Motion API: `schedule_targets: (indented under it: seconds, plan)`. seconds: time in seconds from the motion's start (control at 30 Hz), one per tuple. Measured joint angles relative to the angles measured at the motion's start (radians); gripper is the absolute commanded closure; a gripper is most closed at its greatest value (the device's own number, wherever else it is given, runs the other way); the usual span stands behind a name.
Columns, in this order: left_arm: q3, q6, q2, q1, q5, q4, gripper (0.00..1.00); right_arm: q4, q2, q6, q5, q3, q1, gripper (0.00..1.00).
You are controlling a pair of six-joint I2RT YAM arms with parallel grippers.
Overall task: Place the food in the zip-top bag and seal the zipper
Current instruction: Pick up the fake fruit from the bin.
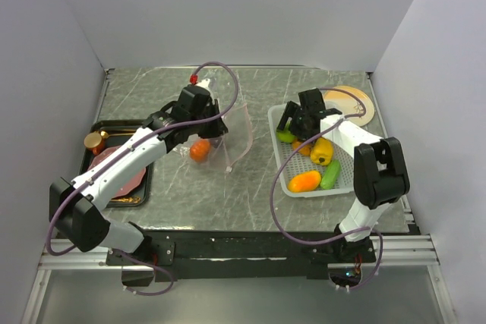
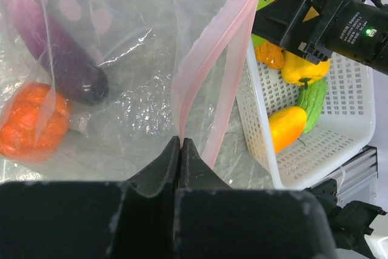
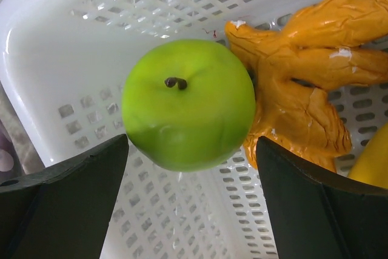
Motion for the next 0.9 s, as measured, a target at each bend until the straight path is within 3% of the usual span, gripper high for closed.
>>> schedule_targets:
  seconds: [0.47,0.53,0.63,0.67,0.73,0.77,0.83,0.87,0.9]
  plan:
    - [-0.006,-0.001,-0.002,0.0,-0.003,-0.002,0.99,0.024,0.055,-0.012,-0.002,0.04,-0.006,0.17]
    - [-0.017,-0.001,-0.005,0.0,-0.003,-0.002,0.99,0.026,0.055,-0.015,-0.004,0.04,-0.006,0.29]
    - [-0.018,-0.001,-0.006,0.0,-0.003,-0.006,0.99,0.031,0.06,-0.018,-0.009,0.04,-0.008,0.38]
    - [-0.018,-0.001,-0.006,0.0,-0.003,-0.007,0.99,0.034,0.061,-0.018,-0.012,0.04,-0.009,0.47]
    - [-0.018,-0.002,-0.006,0.0,-0.003,-0.009,0.99,0.036,0.062,-0.016,-0.02,0.04,-0.009,0.52]
    - [-0.018,-0.002,-0.006,0.0,-0.003,-0.009,0.99,0.037,0.062,-0.016,-0.023,0.04,-0.01,0.64]
    - [-0.018,-0.003,-0.006,0.0,-0.003,-0.008,0.99,0.04,0.062,-0.016,-0.028,0.039,-0.013,0.72]
    - [-0.019,-0.003,-0.006,0.0,-0.003,-0.008,0.99,0.043,0.062,-0.016,-0.031,0.037,-0.013,0.85]
    - [-0.022,-0.003,-0.006,0.0,-0.003,-0.007,0.99,0.045,0.062,-0.016,-0.034,0.037,-0.014,0.87]
